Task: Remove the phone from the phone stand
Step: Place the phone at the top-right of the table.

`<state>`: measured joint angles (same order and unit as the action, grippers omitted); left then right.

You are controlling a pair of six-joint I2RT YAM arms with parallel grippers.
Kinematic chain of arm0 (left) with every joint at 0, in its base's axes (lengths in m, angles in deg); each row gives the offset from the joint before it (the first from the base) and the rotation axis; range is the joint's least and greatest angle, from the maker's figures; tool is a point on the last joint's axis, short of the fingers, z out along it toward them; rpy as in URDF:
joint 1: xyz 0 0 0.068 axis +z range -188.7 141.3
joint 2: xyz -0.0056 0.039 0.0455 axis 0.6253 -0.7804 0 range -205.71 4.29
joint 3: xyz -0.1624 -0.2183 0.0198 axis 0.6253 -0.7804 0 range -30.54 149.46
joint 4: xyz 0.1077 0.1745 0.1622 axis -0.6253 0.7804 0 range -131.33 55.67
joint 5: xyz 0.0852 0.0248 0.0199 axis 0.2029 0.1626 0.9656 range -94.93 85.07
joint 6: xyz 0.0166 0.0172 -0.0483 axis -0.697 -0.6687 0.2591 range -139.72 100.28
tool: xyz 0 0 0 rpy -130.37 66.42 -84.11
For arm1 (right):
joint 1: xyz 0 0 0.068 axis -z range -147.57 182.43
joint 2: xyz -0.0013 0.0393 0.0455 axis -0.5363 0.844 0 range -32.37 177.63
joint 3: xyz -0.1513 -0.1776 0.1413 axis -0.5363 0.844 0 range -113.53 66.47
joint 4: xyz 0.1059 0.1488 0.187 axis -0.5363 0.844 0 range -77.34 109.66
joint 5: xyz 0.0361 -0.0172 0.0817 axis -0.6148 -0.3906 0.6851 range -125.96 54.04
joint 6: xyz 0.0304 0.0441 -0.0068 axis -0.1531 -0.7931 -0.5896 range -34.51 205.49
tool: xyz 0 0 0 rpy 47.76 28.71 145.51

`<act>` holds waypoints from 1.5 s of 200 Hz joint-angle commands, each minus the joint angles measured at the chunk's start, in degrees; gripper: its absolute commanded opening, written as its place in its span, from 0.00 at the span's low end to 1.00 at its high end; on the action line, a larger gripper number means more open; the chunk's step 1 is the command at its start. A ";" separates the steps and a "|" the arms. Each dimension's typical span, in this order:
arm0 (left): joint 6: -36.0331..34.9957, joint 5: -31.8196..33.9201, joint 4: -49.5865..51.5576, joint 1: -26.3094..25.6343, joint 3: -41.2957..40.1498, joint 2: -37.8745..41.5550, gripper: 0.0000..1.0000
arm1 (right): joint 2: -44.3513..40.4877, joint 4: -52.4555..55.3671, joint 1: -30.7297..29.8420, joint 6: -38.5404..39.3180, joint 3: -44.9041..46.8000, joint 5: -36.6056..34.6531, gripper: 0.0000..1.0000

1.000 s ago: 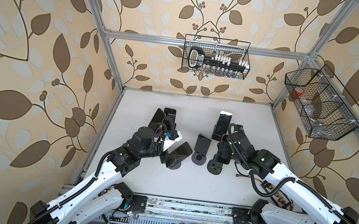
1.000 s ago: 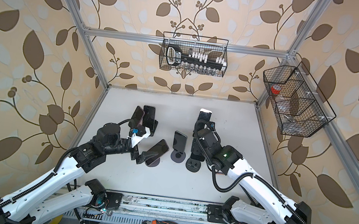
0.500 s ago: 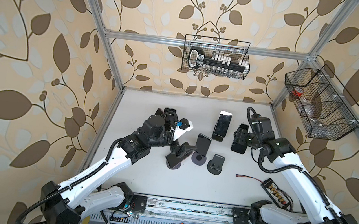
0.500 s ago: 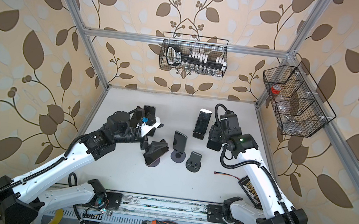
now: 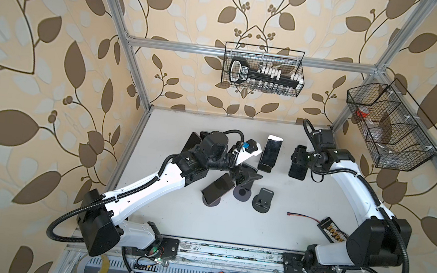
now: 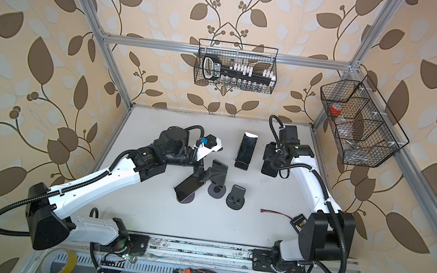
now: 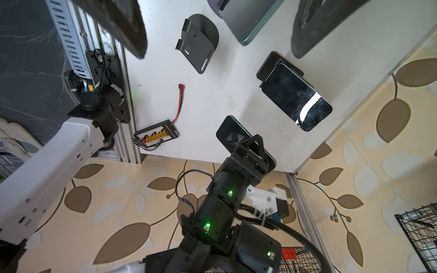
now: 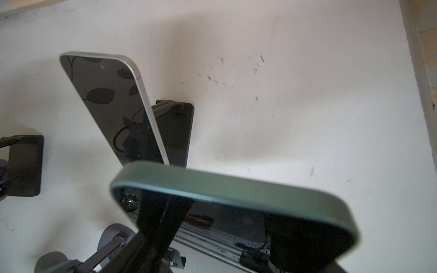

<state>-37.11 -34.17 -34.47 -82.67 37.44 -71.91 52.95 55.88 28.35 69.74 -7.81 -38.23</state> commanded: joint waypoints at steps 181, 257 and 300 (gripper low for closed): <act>4.02 3.74 -5.68 -0.68 14.13 -15.69 0.97 | 36.50 2.04 7.43 11.42 -32.38 7.58 0.52; 1.74 5.24 -5.97 -0.68 13.73 -18.03 0.97 | 47.38 4.63 7.47 11.53 -44.87 11.36 0.52; -0.07 5.15 -5.65 -0.68 14.46 -19.11 0.98 | 52.77 6.78 7.42 11.88 -53.45 13.50 0.52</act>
<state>-34.86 -29.23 -38.21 -83.00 49.33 -90.71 103.87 60.64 35.92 80.65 -56.90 -27.49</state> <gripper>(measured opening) 0.977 0.719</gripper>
